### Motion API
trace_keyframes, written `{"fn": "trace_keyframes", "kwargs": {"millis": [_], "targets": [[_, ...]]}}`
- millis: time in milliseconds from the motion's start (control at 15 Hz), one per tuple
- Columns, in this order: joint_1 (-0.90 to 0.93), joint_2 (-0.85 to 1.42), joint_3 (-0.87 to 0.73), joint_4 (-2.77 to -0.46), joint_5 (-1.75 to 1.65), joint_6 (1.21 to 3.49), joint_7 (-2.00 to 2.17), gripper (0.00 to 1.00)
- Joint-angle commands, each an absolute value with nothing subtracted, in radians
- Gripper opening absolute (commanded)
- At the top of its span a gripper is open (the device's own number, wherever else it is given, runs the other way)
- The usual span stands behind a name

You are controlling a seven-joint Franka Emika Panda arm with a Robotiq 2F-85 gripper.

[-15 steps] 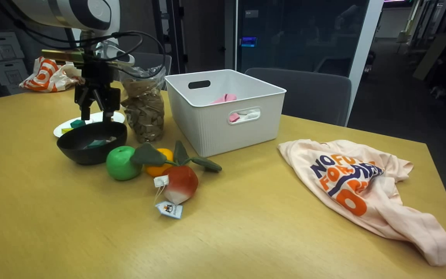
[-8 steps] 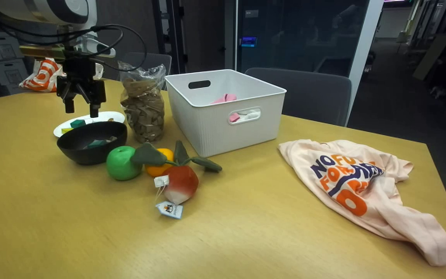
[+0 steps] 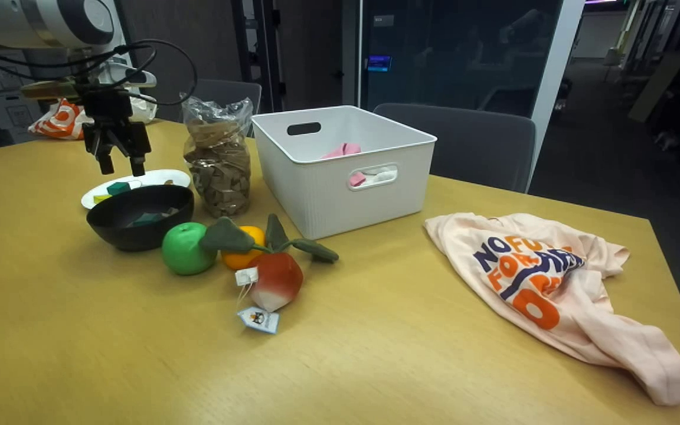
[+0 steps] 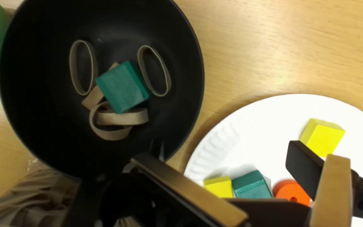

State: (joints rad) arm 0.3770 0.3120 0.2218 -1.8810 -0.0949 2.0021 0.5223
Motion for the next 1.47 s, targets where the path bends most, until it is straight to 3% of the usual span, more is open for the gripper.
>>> {"fn": "trace_keyframes", "kwargs": {"millis": [0,1133,1200,1267,1400], "targets": [[0.412,0.388,0.218,-1.781,-0.134,2.021,0.519,1.0],[0.393,0.528,0.211,-1.744,-0.14,2.206,0.194,1.0],[0.389,0.531,0.212,-1.743,-0.138,2.207,0.181,0.9],[0.388,0.532,0.212,-1.743,-0.137,2.211,0.172,0.73],[0.384,0.536,0.213,-1.74,-0.136,2.212,0.157,0.58]]}}
